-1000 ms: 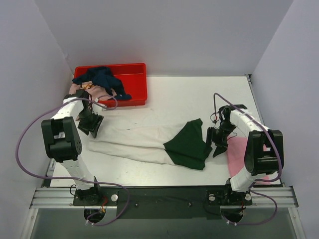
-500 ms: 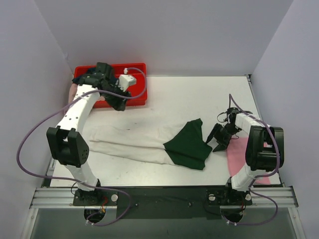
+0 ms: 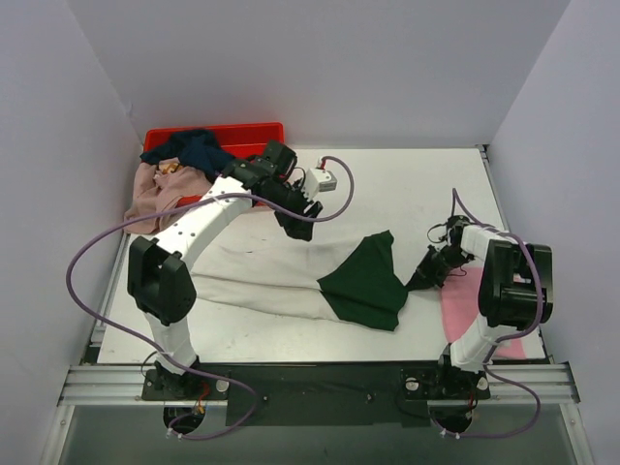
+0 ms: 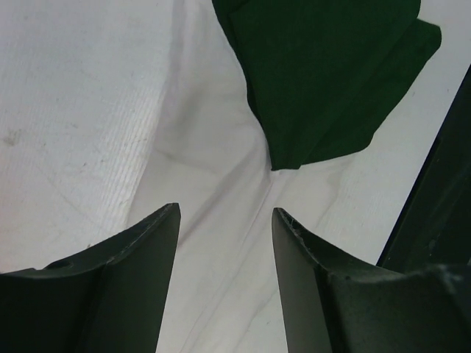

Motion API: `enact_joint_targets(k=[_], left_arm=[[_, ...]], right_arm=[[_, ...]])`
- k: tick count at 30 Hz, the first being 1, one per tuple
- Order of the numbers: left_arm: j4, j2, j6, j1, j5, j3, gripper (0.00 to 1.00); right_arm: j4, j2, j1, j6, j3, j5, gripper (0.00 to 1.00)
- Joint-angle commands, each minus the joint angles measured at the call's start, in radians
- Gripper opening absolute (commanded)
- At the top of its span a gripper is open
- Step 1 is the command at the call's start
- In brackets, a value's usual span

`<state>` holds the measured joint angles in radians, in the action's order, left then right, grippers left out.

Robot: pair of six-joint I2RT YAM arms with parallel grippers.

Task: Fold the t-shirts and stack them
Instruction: Fold the other side of the tshirt into a rectangle

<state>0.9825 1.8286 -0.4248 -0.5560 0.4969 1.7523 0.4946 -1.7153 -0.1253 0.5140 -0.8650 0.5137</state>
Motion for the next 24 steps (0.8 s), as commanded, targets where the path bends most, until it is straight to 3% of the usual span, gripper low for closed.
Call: enact_joint_targets(k=[1, 9, 14, 19, 24], left_arm=[[-0.155, 0.02, 0.103, -0.031, 0.083, -0.002, 0.63], [-0.412, 0.118, 0.248, -0.133, 0.054, -0.054, 0.7], [-0.539, 0.222, 0.399, -0.191, -0.027, -0.025, 0.6], [-0.532, 0.357, 0.462, -0.234, -0.098, 0.062, 0.59], [-0.421, 0.471, 0.399, -0.265, -0.139, 0.222, 0.59]], right_arm=[[-0.018, 0.095, 0.003, -0.034, 0.024, -0.02, 0.0], [0.142, 0.278, 0.148, -0.132, -0.02, -0.092, 0.0], [0.153, 0.298, 0.176, -0.104, 0.0, -0.11, 0.0], [0.17, 0.324, 0.194, -0.109, 0.0, -0.11, 0.0], [0.171, 0.33, 0.194, -0.127, 0.02, -0.126, 0.0]])
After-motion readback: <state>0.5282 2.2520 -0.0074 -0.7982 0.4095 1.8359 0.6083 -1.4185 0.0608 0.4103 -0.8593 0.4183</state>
